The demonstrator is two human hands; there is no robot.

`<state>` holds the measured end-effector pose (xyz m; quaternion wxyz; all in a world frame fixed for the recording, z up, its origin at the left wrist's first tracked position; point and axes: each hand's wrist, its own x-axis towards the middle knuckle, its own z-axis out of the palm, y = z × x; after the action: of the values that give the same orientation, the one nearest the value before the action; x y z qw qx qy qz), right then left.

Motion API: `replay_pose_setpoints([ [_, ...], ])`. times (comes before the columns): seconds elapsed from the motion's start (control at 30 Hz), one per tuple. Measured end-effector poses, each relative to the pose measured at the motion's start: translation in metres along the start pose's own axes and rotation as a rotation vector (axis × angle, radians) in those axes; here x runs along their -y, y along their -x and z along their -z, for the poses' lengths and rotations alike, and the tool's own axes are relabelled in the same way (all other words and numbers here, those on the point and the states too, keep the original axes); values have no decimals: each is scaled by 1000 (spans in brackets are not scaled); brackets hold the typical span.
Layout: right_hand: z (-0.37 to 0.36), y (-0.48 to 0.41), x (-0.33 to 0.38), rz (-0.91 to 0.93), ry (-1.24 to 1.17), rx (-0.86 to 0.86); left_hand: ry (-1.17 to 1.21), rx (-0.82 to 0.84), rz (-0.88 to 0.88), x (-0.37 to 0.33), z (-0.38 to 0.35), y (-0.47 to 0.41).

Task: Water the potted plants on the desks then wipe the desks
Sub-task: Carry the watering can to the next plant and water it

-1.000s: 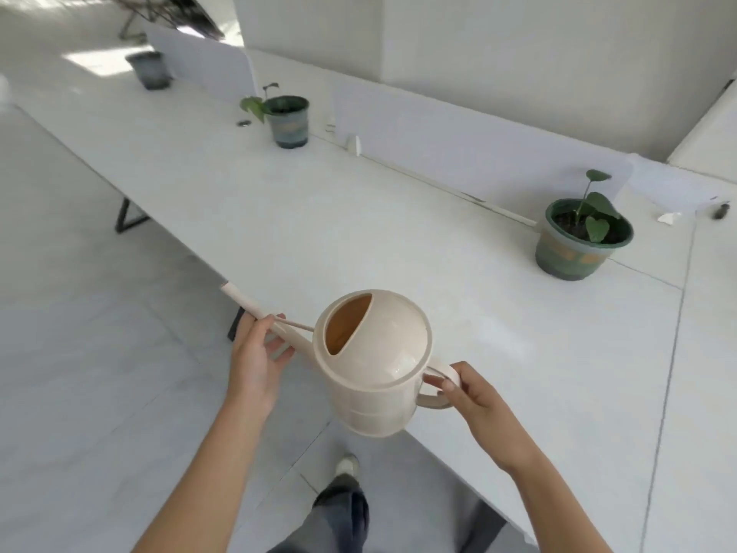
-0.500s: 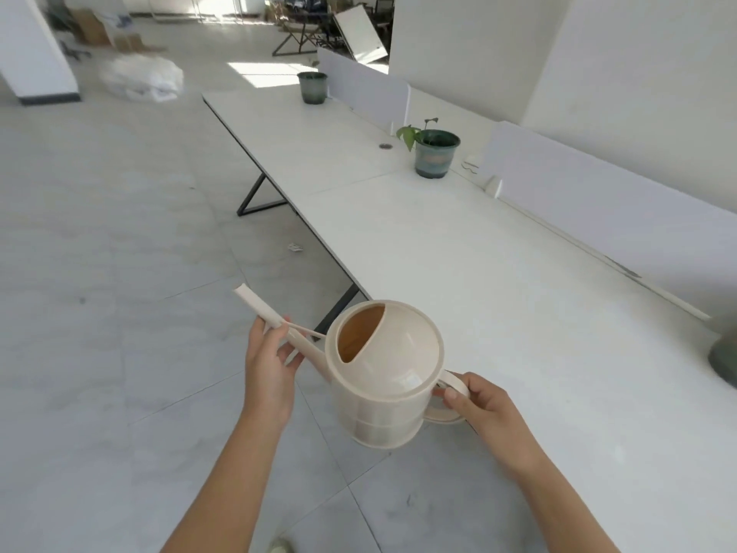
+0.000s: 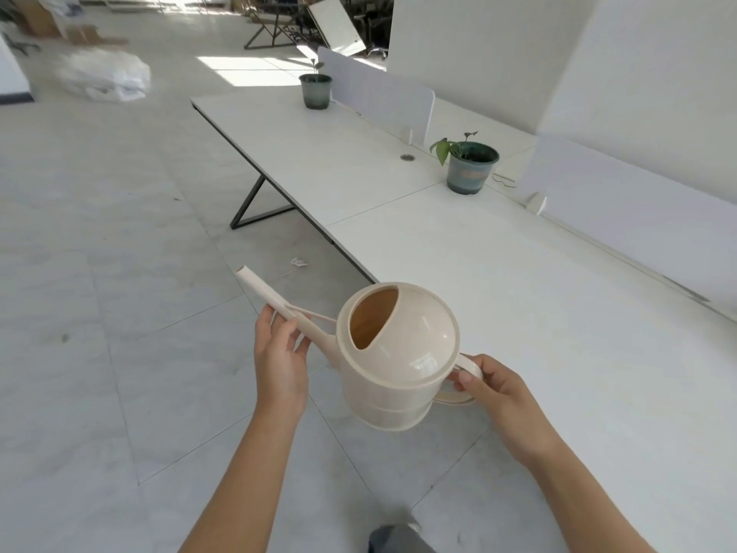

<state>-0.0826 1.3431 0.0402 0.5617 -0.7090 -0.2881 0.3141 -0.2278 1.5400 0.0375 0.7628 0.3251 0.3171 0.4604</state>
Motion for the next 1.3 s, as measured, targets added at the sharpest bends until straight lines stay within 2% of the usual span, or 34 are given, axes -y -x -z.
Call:
replay_pose_setpoints([
  [0.4, -9, -177, 13, 14, -103, 45, -148, 56, -33, 2, -49, -167],
  [0.57, -4, -263, 27, 10, -121, 121, -143, 23, -60, 3, -87, -244],
  [0.7, 2, -320, 32, -21, -152, 82, -106, 46, -41, 10, -117, -297],
  [0.97, 16, -398, 34, -63, -171, -167, -104, 238, 109, 55, -172, -419],
  [1.3, 13, -465, 44, -175, -267, -771, -292, 721, 429, 107, -280, -546],
])
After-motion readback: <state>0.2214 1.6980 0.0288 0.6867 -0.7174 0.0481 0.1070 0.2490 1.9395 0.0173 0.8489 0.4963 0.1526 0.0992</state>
